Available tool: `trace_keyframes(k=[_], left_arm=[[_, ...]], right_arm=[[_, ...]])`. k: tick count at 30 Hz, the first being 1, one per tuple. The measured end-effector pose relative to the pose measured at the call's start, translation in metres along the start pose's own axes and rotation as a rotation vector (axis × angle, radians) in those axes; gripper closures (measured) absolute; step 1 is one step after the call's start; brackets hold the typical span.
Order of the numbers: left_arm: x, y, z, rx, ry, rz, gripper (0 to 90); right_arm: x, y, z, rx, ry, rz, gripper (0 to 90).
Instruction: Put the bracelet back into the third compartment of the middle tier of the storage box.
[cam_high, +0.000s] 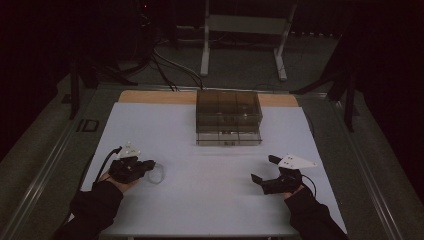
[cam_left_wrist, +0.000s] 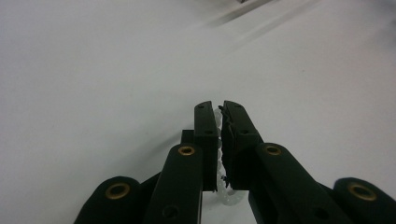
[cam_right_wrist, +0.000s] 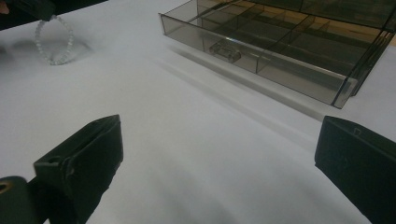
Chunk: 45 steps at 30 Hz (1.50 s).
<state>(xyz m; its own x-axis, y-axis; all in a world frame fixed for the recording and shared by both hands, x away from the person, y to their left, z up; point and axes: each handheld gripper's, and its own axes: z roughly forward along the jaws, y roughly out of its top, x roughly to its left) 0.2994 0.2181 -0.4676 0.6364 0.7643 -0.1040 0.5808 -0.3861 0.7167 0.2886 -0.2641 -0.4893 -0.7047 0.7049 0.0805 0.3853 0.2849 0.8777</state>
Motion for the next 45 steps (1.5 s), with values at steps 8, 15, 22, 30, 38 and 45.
trace_keyframes(k=[8,15,22,30,38,45], left_arm=[[-0.005,0.006,-0.003,-0.025,-0.007,0.010,87.2],[-0.011,0.014,-0.003,-0.044,-0.028,0.023,87.1],[-0.017,0.023,-0.003,-0.054,-0.038,0.054,87.1],[-0.025,0.035,-0.001,-0.064,-0.066,0.081,87.1],[-0.031,0.047,0.003,-0.060,-0.096,0.105,87.1],[-0.032,0.057,0.010,-0.057,-0.127,0.117,87.1]], right_arm=[[0.000,0.000,0.000,0.000,0.006,-0.003,1.6],[0.000,0.000,0.000,0.001,0.003,-0.002,1.7],[0.000,0.000,0.000,0.004,0.003,-0.002,1.6],[0.000,0.000,0.000,0.000,0.013,-0.001,1.6],[0.000,-0.001,0.001,0.000,0.014,-0.002,1.6],[0.001,-0.001,0.000,-0.001,0.013,-0.006,1.6]])
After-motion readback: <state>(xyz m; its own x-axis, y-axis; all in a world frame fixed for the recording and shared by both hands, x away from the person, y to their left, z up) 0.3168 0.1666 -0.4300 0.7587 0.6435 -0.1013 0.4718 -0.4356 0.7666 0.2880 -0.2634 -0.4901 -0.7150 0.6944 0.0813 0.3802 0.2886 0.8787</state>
